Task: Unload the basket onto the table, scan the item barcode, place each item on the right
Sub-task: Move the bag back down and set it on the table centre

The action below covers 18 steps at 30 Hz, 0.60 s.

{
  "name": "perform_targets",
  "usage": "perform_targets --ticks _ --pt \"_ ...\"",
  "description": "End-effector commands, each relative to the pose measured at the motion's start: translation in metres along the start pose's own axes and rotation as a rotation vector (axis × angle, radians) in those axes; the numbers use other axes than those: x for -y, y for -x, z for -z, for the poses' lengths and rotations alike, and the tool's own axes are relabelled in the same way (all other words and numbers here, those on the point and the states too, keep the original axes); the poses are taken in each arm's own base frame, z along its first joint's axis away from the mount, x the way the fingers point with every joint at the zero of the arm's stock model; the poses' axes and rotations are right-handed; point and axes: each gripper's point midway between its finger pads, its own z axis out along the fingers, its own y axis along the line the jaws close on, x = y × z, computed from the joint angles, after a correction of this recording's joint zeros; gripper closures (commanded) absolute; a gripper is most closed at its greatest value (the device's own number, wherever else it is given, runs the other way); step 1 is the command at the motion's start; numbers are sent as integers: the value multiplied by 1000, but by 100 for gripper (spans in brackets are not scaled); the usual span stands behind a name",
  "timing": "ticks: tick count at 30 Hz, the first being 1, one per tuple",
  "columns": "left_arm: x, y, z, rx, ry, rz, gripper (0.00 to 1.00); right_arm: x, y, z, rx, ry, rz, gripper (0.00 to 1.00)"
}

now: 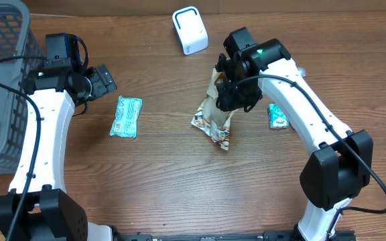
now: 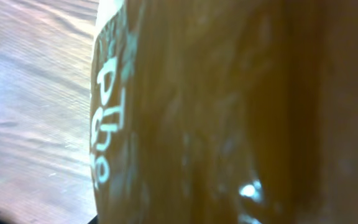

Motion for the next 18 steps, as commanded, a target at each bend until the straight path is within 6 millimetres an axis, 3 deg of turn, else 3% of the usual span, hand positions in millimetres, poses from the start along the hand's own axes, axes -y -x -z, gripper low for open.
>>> perform_targets --ticks 1,4,6,9,11,14,18 --pt "-6 -1 -5 -9 18 0 0 20 3 1 17 -107 -8 89" --pt "-6 -1 -5 -9 18 0 0 22 3 2 17 -117 -8 87" --pt "-6 -1 -5 -9 18 0 0 24 2 2 14 -118 -12 80" --pt "-6 -1 -5 -9 18 0 0 24 0 1 7 -119 -13 31" --pt "-6 -1 -5 -9 18 0 0 24 0 1 6 -119 -13 30" --pt "-6 -1 -5 -9 18 0 0 28 4 1 25 -142 -19 10" --pt "-6 -1 -5 -9 18 0 1 36 20 3 102 -186 -117 0"
